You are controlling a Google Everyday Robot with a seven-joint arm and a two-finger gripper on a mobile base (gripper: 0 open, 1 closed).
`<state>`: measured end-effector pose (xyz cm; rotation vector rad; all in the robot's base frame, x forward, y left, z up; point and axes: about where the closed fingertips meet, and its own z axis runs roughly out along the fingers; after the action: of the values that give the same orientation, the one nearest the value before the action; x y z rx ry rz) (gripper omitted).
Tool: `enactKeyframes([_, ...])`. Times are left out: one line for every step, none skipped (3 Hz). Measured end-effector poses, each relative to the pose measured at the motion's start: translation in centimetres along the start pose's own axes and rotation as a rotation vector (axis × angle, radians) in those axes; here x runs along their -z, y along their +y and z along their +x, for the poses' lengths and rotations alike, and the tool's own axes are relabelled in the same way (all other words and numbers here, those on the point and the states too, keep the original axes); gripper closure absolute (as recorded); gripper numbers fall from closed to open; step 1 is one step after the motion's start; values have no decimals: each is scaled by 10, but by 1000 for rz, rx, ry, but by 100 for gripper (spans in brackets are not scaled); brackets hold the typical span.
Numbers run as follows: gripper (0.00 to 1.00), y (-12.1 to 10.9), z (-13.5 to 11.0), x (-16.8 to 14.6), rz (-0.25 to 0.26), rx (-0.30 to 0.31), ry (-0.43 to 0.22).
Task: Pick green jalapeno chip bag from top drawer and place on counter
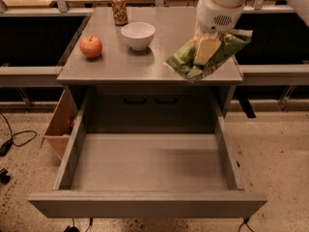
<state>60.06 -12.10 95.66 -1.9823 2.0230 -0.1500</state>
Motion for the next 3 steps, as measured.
enactKeyframes([100,-27,9,39,91,-67,-12])
enactKeyframes([100,-27,9,39,91,-67,-12])
enactKeyframes([100,-45,6,27,138,-63,-54])
